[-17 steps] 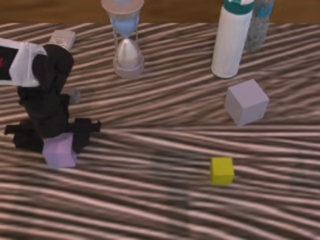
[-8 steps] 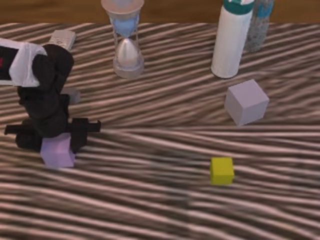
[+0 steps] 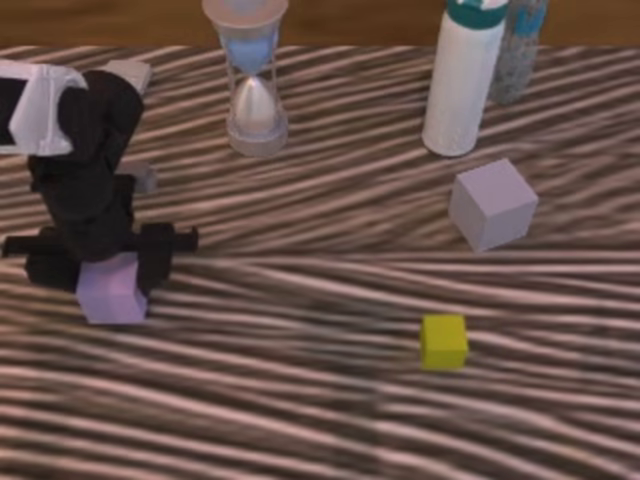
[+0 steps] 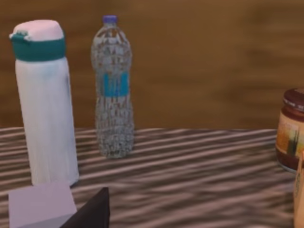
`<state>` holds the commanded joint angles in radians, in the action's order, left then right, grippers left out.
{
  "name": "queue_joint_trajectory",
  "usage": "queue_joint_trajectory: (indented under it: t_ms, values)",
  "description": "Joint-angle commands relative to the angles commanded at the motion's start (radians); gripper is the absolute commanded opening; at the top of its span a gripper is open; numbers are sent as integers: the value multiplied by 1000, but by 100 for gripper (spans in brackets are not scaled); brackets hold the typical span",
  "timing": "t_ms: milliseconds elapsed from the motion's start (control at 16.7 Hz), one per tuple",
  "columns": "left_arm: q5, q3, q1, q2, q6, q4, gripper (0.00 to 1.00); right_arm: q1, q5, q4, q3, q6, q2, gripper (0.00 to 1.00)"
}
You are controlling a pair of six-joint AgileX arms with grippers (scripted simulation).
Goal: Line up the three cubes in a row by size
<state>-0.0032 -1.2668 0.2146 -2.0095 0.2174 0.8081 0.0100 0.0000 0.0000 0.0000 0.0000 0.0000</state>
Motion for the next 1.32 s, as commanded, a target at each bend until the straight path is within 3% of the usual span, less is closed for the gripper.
queue_joint_trajectory:
  t_ms: [300,720,900,1320]
  values:
    - [0,-88,-12,79,2,171,0,0,0,0,0,0,0,100]
    - [-1,-130,31,55,38,196,0,0,0,0,0,0,0,100]
    - [-1,-254,156,-19,158,252,0,0,0,0,0,0,0,100]
    - [-1,-590,533,-201,514,402,0,0,0,0,0,0,0,100]
